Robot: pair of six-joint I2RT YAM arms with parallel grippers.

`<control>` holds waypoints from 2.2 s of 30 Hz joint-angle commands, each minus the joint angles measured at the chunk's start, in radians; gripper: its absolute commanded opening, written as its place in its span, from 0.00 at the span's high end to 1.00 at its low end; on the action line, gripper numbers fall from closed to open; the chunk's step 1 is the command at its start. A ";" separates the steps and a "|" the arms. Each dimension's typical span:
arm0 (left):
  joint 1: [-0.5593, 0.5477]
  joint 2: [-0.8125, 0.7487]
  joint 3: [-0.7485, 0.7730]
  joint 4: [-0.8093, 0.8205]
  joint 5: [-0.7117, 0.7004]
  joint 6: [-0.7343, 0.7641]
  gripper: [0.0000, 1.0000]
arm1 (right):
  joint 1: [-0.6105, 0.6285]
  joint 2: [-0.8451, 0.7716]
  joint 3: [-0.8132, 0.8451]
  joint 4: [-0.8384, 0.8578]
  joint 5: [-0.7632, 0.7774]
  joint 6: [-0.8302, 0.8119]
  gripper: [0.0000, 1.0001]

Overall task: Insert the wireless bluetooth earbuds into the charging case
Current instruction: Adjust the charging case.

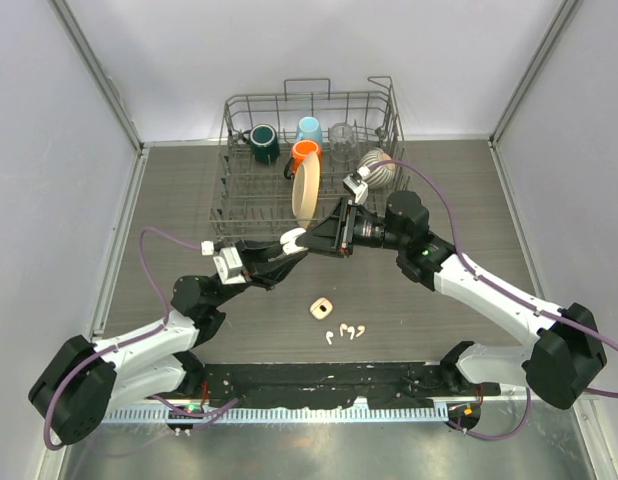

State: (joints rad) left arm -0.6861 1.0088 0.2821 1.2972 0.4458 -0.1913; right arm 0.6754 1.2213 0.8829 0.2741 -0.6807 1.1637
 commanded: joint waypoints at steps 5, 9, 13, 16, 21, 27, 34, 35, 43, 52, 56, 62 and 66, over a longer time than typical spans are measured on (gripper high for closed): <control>-0.003 0.011 0.035 0.050 -0.002 -0.010 1.00 | 0.012 -0.035 0.031 -0.016 0.020 -0.075 0.91; -0.003 0.005 0.023 0.053 -0.013 -0.007 1.00 | 0.012 -0.049 0.027 -0.016 0.035 -0.076 0.64; -0.003 -0.013 0.009 0.053 -0.027 -0.002 1.00 | 0.012 -0.057 0.025 -0.033 0.058 -0.079 0.57; -0.003 -0.030 0.006 0.040 -0.038 0.004 1.00 | 0.012 -0.048 0.024 -0.013 0.041 -0.065 0.62; -0.003 -0.039 0.005 0.039 -0.053 0.003 0.96 | 0.012 -0.036 -0.018 0.115 0.009 0.022 0.87; -0.003 -0.030 0.008 0.047 -0.062 -0.014 0.84 | 0.013 -0.042 -0.056 0.181 0.015 0.065 0.99; -0.003 -0.007 0.015 0.066 -0.062 -0.031 0.79 | 0.012 -0.057 -0.067 0.191 0.030 0.062 0.99; -0.003 -0.007 0.015 0.068 -0.064 -0.033 0.79 | 0.012 -0.057 -0.067 0.191 0.030 0.062 0.99; -0.003 0.002 0.020 0.074 -0.067 -0.043 0.67 | 0.012 -0.065 -0.079 0.208 0.038 0.070 0.99; -0.003 0.005 0.019 0.074 -0.070 -0.051 0.62 | 0.012 -0.069 -0.082 0.211 0.044 0.071 0.99; -0.003 0.005 0.019 0.076 -0.073 -0.050 0.67 | 0.012 -0.068 -0.081 0.209 0.044 0.071 0.99; -0.003 0.013 0.023 0.074 -0.058 -0.040 1.00 | 0.013 -0.062 -0.081 0.206 0.038 0.068 0.98; -0.003 0.011 0.022 0.076 -0.052 -0.025 1.00 | 0.010 -0.065 -0.075 0.194 0.036 0.057 0.72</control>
State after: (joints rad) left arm -0.6918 1.0149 0.2821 1.2984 0.4126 -0.2337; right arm 0.6830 1.1889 0.7979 0.4129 -0.6201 1.2480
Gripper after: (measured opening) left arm 0.283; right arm 0.413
